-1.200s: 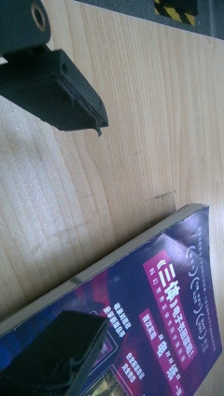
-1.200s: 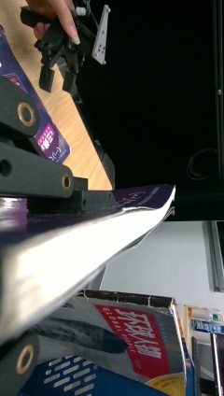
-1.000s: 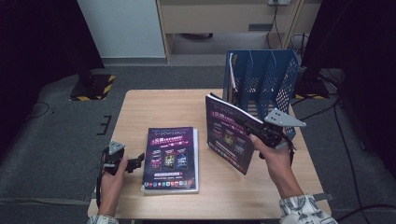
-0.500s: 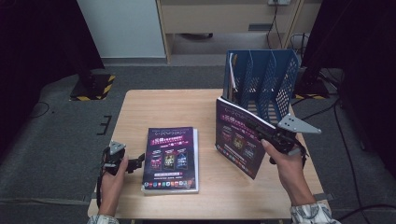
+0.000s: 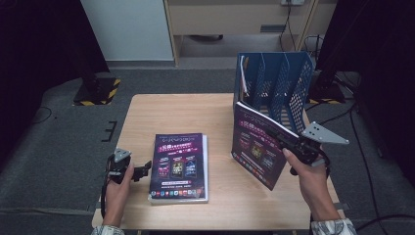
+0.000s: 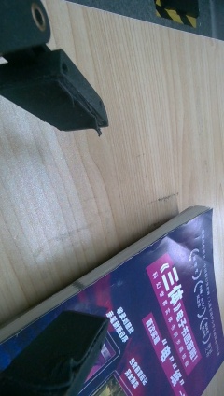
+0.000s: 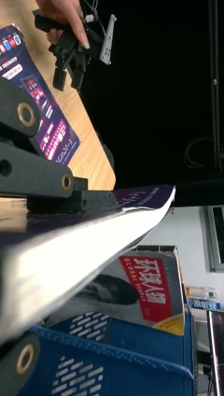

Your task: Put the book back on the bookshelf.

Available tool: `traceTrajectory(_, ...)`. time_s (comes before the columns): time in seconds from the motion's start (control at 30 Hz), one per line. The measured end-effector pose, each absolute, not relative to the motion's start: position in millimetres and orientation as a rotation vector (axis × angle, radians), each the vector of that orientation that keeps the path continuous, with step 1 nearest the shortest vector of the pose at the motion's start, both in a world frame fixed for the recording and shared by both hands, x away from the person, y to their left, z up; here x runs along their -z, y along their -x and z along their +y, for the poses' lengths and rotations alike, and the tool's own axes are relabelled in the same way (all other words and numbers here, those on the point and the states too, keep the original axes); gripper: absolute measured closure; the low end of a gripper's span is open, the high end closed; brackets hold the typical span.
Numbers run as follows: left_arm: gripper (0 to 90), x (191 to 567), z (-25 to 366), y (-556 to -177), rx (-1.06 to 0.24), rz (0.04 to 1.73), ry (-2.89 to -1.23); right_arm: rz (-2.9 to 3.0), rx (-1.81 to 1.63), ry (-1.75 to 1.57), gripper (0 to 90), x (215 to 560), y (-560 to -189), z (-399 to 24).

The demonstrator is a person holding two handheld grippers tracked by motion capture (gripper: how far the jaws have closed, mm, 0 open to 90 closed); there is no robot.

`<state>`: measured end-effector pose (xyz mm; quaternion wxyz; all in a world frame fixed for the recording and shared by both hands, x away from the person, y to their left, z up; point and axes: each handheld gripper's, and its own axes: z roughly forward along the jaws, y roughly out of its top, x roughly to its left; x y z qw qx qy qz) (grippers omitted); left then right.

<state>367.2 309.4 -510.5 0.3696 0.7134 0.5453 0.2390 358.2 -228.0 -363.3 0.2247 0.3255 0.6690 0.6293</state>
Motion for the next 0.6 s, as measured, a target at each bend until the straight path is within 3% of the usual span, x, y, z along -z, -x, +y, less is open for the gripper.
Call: traceTrajectory(0.6,4.5,509.8,310.2,-366.7,-0.616,1.4,-1.826,1.794,-1.73,-0.934,84.1,343.4,-349.7,-251.6)
